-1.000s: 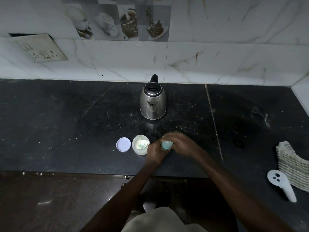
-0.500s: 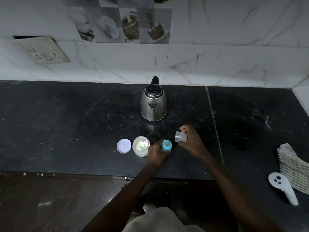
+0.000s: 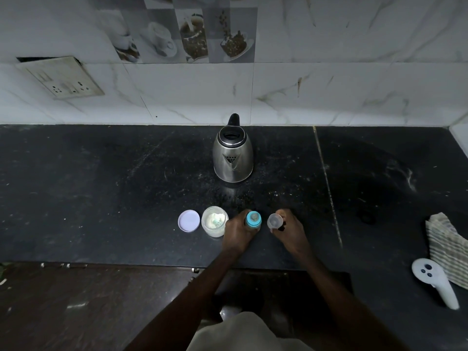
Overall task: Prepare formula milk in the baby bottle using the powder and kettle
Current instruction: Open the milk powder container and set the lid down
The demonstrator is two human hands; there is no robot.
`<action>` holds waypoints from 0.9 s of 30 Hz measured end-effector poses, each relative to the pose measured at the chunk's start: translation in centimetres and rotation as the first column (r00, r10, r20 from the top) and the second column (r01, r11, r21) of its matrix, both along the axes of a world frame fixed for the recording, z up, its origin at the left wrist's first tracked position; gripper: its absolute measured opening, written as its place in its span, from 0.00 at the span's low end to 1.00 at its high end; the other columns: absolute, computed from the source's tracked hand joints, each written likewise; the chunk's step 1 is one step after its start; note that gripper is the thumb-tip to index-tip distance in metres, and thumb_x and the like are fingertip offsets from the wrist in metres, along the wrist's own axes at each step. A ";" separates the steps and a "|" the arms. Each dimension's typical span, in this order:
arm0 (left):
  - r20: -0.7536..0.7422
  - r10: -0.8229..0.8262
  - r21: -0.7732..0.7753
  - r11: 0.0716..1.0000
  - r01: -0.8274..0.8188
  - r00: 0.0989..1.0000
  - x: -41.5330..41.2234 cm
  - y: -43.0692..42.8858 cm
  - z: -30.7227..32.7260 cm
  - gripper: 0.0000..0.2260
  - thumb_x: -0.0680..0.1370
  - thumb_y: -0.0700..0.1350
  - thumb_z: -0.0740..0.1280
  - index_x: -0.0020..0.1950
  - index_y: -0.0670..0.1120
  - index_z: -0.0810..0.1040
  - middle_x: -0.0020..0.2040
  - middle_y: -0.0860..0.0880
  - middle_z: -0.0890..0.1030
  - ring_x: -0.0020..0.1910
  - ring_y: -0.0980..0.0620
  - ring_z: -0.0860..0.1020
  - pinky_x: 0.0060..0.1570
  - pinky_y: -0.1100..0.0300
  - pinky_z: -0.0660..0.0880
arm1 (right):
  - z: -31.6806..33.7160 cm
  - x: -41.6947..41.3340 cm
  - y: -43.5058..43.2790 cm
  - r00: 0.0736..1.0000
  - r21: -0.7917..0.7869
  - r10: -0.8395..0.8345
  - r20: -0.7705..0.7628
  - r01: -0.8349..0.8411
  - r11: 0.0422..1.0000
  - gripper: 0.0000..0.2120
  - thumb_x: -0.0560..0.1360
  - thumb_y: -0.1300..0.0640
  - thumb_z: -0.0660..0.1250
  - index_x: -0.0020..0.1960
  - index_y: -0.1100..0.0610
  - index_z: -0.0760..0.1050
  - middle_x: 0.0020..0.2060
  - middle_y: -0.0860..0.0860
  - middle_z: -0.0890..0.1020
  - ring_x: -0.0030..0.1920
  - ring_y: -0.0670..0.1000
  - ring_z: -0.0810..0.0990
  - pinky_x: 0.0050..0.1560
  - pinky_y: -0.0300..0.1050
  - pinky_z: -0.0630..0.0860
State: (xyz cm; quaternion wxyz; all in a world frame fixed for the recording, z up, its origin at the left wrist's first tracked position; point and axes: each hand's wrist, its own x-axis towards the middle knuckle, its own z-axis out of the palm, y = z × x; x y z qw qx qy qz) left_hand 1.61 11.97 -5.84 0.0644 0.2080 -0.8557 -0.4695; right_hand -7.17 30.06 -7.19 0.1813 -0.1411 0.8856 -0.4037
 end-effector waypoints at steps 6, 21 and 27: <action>0.003 0.002 0.024 1.000 -0.002 1.000 0.0 0.0 0.2 0.13 0.74 0.48 0.76 0.57 0.52 0.82 0.49 0.54 0.87 0.48 0.57 0.83 0.51 0.55 0.80 | -0.1 0.2 -0.8 0.995 0.104 0.068 -0.074 -0.060 0.993 0.13 0.72 0.54 0.73 0.54 0.48 0.73 0.50 0.44 0.78 0.51 0.48 0.78 0.51 0.56 0.79; -0.105 -0.033 -0.036 0.999 0.029 0.994 0.1 -0.3 -0.1 0.12 0.73 0.40 0.72 0.56 0.46 0.83 0.49 0.52 0.87 0.48 0.62 0.80 0.46 0.71 0.72 | 4.7 2.3 -7.7 0.883 0.464 0.348 -0.315 -0.176 0.868 0.21 0.66 0.49 0.77 0.54 0.57 0.80 0.51 0.55 0.80 0.51 0.58 0.80 0.47 0.53 0.81; -0.105 -0.007 -0.007 1.000 0.006 0.994 -0.1 -0.3 -0.3 0.14 0.70 0.43 0.71 0.56 0.46 0.84 0.48 0.52 0.87 0.48 0.63 0.79 0.45 0.76 0.69 | 4.7 2.0 -7.9 0.860 0.494 0.406 -0.308 -0.220 0.841 0.22 0.62 0.54 0.83 0.51 0.62 0.82 0.48 0.58 0.81 0.49 0.58 0.81 0.47 0.52 0.81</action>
